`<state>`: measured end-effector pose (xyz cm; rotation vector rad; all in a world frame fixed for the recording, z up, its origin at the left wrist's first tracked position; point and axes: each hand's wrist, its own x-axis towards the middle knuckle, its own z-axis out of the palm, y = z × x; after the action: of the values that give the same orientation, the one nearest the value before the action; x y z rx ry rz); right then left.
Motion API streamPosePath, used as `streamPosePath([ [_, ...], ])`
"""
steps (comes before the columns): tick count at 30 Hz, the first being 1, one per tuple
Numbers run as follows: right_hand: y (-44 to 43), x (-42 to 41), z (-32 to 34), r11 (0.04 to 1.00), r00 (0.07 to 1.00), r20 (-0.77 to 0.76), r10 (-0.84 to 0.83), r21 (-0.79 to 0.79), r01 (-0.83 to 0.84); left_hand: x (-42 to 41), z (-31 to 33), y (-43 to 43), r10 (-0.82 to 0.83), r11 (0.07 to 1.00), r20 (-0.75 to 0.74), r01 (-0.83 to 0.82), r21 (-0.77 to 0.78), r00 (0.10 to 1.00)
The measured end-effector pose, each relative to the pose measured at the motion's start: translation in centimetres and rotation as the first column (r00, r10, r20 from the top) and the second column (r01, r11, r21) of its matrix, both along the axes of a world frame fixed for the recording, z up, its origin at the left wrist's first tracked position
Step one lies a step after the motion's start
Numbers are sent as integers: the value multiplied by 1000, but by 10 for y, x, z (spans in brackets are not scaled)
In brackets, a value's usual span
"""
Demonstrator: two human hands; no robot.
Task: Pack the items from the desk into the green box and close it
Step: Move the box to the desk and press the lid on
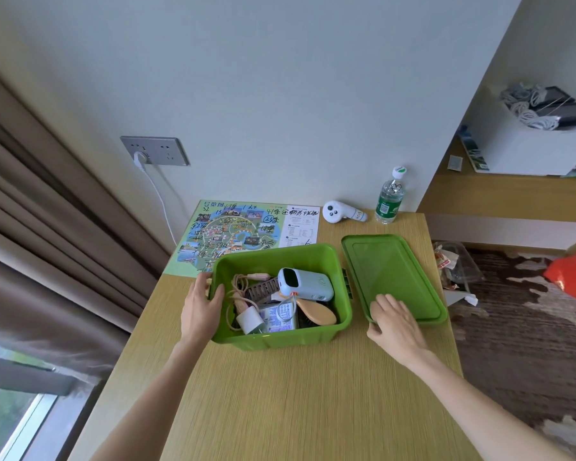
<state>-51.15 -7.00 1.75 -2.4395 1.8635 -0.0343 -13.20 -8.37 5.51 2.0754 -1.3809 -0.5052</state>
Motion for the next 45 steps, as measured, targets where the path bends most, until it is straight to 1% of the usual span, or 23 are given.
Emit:
streamPosePath([
  [2, -5, 0, 21, 990, 994, 107, 29, -142, -14, 0, 1, 0, -3, 1000, 14, 3, 6, 1000],
  [4, -12, 2, 48, 968, 983, 181, 34, -252, 13, -1, 1, 0, 1, 1000, 26, -1, 13, 1000],
  [6, -18, 3, 76, 936, 964, 266, 13, -344, 82, -2, 3, 1, 7, 1000, 50, -8, 28, 999],
  [8, -24, 3, 104, 884, 918, 396, -28, -418, 207, -3, 4, 1, 4, 999, 85, -8, 51, 996],
  [10, -27, 0, 126, 827, 843, 536, -38, -456, 327, -4, 5, 1, -3, 997, 113, -6, 76, 994],
  [13, -29, -3, 152, 781, 700, 714, 1, -437, 446, -5, 4, 0, -28, 992, 120, 12, 126, 992],
  [15, -29, -4, 170, 755, 644, 764, 51, -451, 475, -6, 5, -1, -43, 987, 76, 31, 160, 996],
  [17, -29, 0, 188, 732, 602, 790, 114, -476, 486, -12, 12, -4, -25, 982, 20, 21, 188, 999],
  [19, -29, 7, 206, 708, 538, 826, 171, -483, 516, -21, 23, -10, 5, 982, 59, -16, 191, 998],
  [21, -30, 15, 221, 705, 446, 875, 191, -438, 558, -34, 41, -21, 3, 989, 101, -18, 147, 995],
  [22, -30, 20, 226, 717, 396, 901, 177, -394, 575, -41, 53, -27, -7, 994, 76, -1, 107, 997],
  [23, -31, 24, 231, 735, 346, 925, 155, -342, 586, -48, 65, -34, -17, 998, 14, 16, 58, 1000],
  [25, -32, 34, 234, 767, 251, 961, 118, -248, 591, -59, 91, -47, -31, 999, -172, 24, -46, 985],
  [27, -31, 43, 232, 795, 171, 981, 90, -174, 580, -66, 113, -56, -76, 992, -345, 37, -120, 935],
  [29, -31, 52, 226, 832, 103, 993, 49, -98, 546, -68, 127, -61, -131, 987, -457, 74, -140, 880],
  [31, -33, 61, 217, 851, 44, 999, -15, -10, 526, -65, 132, -61, -148, 987, -466, 100, -127, 873],
  [34, -39, 70, 201, 838, -72, 986, -148, 164, 521, -52, 126, -57, -120, 987, -385, 67, -149, 915],
  [36, -44, 75, 189, 828, -130, 957, -259, 289, 480, -41, 116, -50, -71, 986, -311, 21, -162, 948],
  [37, -45, 78, 182, 828, -135, 942, -308, 335, 449, -36, 111, -45, -43, 987, -278, -3, -161, 960],
  [38, -45, 81, 174, 834, -121, 934, -335, 354, 422, -31, 105, -41, -9, 987, -255, -32, -156, 967],
  [39, -45, 83, 165, 847, -85, 931, -356, 359, 393, -27, 99, -36, 32, 987, -241, -68, -144, 970],
  [42, -42, 89, 140, 865, 104, 889, -446, 398, 306, -16, 83, -25, 142, 984, -222, -162, -75, 965],
  [45, -42, 92, 118, 870, 248, 849, -466, 389, 304, -8, 69, -16, 170, 985, -196, -170, 17, 966],
])
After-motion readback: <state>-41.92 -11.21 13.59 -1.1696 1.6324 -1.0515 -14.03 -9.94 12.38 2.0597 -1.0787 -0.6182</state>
